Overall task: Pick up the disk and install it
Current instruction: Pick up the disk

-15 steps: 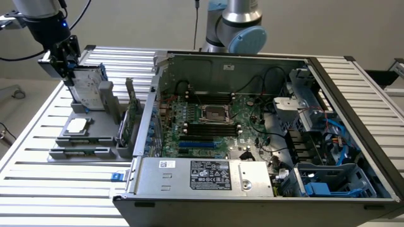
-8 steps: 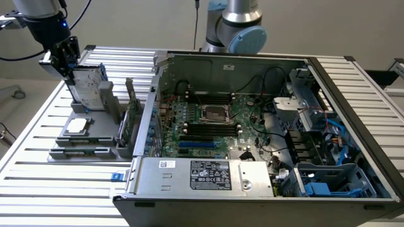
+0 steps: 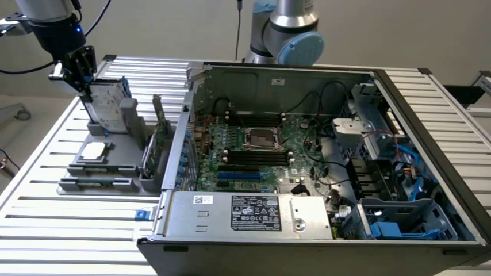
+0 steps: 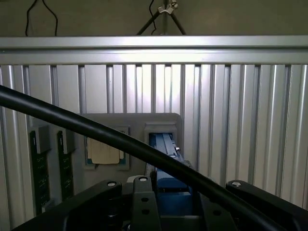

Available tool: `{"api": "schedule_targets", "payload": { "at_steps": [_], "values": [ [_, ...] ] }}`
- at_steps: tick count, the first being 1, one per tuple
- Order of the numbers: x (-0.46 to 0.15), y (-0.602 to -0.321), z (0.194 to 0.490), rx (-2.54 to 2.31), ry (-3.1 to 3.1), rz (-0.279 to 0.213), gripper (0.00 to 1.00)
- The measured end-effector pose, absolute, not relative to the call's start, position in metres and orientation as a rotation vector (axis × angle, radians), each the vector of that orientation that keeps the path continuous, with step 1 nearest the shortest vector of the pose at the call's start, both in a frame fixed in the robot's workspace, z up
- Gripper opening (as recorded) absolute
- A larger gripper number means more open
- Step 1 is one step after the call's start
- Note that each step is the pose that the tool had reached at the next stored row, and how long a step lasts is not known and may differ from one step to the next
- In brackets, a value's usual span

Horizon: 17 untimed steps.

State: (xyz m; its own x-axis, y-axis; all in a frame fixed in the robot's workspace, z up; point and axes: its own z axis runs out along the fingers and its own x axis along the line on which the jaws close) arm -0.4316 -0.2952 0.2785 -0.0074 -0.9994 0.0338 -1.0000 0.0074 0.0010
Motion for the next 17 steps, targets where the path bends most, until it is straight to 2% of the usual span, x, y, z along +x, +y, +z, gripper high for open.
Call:
{"api": "schedule_targets", "payload": {
  "at_steps": [17],
  "values": [
    [-0.4321, -0.2952, 0.2785, 2.18, -2.226, 0.037, 0.33]
  ]
}}
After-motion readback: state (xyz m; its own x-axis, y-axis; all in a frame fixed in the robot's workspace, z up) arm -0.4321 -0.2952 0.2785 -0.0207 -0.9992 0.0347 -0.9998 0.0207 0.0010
